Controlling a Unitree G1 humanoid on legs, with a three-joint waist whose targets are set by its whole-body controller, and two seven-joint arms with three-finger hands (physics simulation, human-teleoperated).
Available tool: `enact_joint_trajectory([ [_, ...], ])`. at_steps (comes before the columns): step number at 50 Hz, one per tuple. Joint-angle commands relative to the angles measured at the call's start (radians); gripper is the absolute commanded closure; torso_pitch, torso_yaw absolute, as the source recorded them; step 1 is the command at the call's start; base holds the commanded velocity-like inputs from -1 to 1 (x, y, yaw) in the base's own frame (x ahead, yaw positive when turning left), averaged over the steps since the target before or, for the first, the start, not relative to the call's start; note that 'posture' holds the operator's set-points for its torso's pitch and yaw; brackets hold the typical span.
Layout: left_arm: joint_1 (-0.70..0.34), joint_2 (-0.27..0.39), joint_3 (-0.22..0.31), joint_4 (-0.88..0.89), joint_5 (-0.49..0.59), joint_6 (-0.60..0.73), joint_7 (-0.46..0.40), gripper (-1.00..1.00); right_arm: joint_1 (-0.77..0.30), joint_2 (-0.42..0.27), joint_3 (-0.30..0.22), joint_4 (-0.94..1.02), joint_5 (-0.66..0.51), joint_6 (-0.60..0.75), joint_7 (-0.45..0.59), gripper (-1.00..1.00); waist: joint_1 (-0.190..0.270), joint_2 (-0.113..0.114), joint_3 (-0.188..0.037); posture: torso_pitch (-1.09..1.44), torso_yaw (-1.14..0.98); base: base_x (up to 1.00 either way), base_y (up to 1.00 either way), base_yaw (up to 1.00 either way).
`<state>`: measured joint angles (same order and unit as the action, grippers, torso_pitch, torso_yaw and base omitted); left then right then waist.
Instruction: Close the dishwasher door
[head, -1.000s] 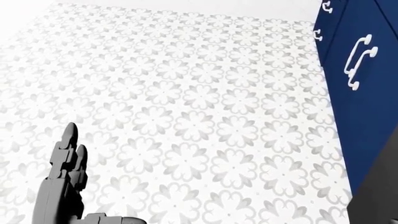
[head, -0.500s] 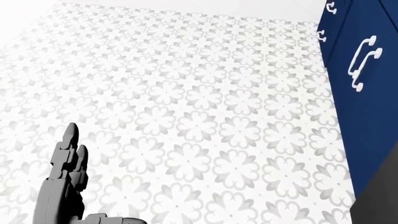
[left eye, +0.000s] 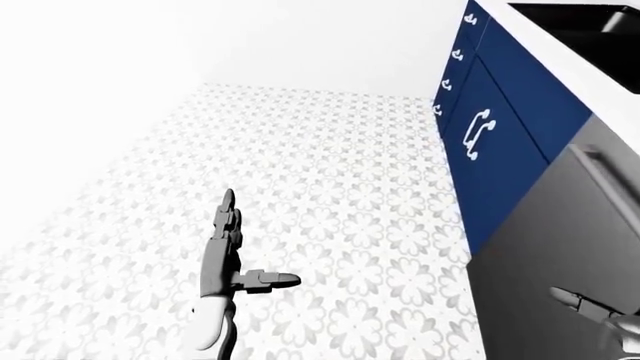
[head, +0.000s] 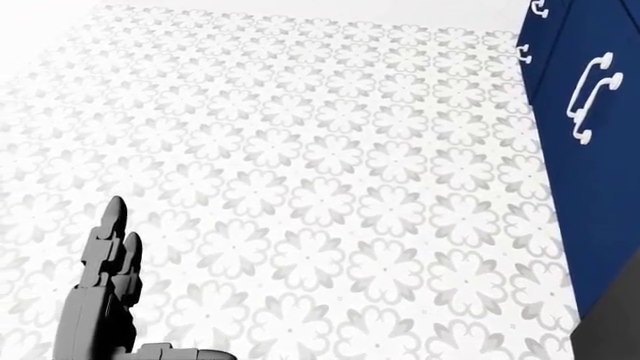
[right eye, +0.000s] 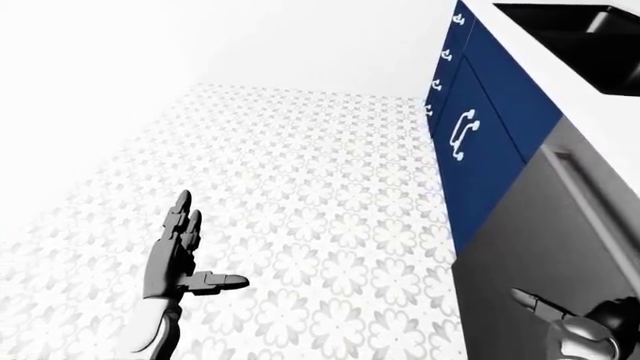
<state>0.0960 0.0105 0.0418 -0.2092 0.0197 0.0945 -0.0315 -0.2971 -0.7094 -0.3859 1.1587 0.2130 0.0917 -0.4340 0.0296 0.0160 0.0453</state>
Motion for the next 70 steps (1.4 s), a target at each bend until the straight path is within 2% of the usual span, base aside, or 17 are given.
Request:
enact_joint_trajectory([
  [1, -0.016, 0.002, 0.002, -0.039, -0.001, -0.031, 0.002, -1.0, -0.014, -0.077, -0.036, -0.063, -0.021, -0.063, -0.081, -1.0, -0.011, -0.033, -0.023, 0.0, 0.0, 0.0, 0.0, 0.0],
  [19, -0.011, 0.002, 0.0, -0.046, -0.001, -0.03, 0.002, -1.0, 0.023, -0.099, -0.097, -0.148, -0.038, 0.001, -0.063, -1.0, -0.024, -0.018, -0.021, 0.0, 0.0, 0.0, 0.0, 0.0],
  [70, -0.012, 0.003, 0.002, -0.05, -0.001, -0.026, 0.002, -1.0, 0.07, -0.13, -0.163, -0.217, -0.027, 0.065, -0.049, -1.0, -0.037, -0.003, -0.019, 0.0, 0.0, 0.0, 0.0, 0.0],
])
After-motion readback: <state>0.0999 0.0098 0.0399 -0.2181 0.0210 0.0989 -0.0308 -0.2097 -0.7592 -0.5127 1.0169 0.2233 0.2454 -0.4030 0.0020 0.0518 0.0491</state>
